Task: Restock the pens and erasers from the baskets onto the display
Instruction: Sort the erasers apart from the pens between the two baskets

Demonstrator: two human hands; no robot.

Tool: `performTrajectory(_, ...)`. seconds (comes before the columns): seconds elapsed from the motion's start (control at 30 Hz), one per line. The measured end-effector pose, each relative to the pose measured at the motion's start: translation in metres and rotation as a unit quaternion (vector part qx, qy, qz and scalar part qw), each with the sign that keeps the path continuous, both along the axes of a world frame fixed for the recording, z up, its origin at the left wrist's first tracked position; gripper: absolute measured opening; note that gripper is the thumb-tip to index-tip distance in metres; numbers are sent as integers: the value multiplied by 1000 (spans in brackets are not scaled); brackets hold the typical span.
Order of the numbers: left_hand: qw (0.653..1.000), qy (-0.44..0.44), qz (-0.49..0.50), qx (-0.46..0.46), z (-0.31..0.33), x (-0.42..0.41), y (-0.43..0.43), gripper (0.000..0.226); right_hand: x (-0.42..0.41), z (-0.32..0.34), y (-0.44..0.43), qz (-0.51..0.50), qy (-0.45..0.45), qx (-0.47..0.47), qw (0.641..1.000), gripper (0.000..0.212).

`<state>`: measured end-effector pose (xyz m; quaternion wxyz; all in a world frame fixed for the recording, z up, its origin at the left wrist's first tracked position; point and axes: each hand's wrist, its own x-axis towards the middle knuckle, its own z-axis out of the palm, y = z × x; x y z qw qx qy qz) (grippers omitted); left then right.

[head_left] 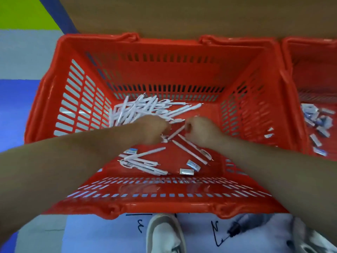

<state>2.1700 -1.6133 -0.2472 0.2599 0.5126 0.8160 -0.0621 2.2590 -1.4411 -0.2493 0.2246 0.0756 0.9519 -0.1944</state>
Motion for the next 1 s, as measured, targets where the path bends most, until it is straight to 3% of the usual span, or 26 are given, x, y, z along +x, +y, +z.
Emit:
performTrajectory(0.07,993,-49,-101,-37,-7,18,8,18,19,0,-3,94,-165,14,982,18)
performTrajectory(0.13,980,-58,-173,-86,-15,30,9,23,36,-1,-7,157,-246,19,956,25)
performTrajectory(0.2,979,-47,-185,-74,-18,29,4,21,43,-3,-8,202,-214,38,955,35)
performTrajectory(0.33,991,-42,-80,-100,-6,-4,-14,12,39,-5,-8,267,-132,93,950,49)
performTrajectory(0.43,980,-10,-97,-172,0,-17,-31,10,36,-17,-4,250,-72,56,964,27)
performTrajectory(0.57,982,12,-89,-167,8,-1,-42,17,24,-24,0,114,-11,2,993,12)
performTrajectory(0.67,976,61,-128,-166,4,9,-46,20,22,-22,-13,55,-37,-49,997,16)
performTrajectory(0.77,968,87,-165,-170,1,13,-49,18,28,-19,-31,182,-82,-43,979,35)
performTrajectory(0.87,988,38,-67,-134,2,6,-53,15,27,-22,-40,332,-48,32,942,43)
performTrajectory(1.0,987,-89,88,-97,8,-5,-53,32,16,-21,-38,292,-37,22,956,31)
